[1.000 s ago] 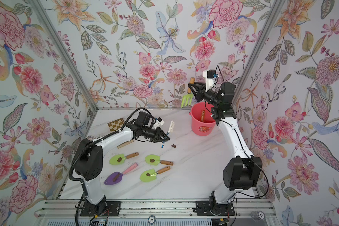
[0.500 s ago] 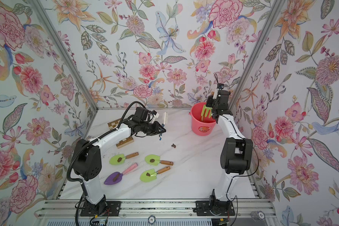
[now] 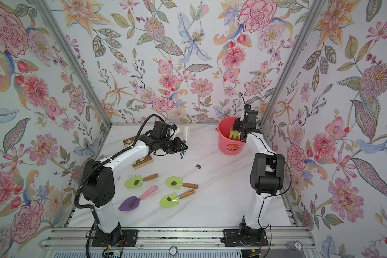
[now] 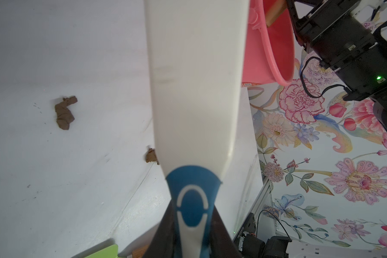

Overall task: Brush the soil off the hand trowel and place it into the bucket
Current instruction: Place the hand trowel in the bucket.

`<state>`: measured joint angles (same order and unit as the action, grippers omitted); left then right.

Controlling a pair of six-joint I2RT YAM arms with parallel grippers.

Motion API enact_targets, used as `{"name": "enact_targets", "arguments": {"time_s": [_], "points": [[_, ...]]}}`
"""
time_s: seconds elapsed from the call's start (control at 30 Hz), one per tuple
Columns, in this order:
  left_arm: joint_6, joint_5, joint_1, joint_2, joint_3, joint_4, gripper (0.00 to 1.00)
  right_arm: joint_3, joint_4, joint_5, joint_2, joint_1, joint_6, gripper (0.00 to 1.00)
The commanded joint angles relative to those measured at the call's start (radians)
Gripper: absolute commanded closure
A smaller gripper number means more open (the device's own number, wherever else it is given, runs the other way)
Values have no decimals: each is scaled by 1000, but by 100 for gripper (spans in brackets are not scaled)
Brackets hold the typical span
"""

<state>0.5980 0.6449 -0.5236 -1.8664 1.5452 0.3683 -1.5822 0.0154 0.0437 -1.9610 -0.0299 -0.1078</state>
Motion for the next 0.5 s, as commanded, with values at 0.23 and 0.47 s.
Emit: {"name": "enact_targets", "arguments": {"time_s": [0.23,0.47], "points": [[-59,-17,7,43,51,46,100,-58,61,14,49,49,-4,61],[-62,-26,11,78,56,40,100,-14,108,36,275,246,-124,17]]}}
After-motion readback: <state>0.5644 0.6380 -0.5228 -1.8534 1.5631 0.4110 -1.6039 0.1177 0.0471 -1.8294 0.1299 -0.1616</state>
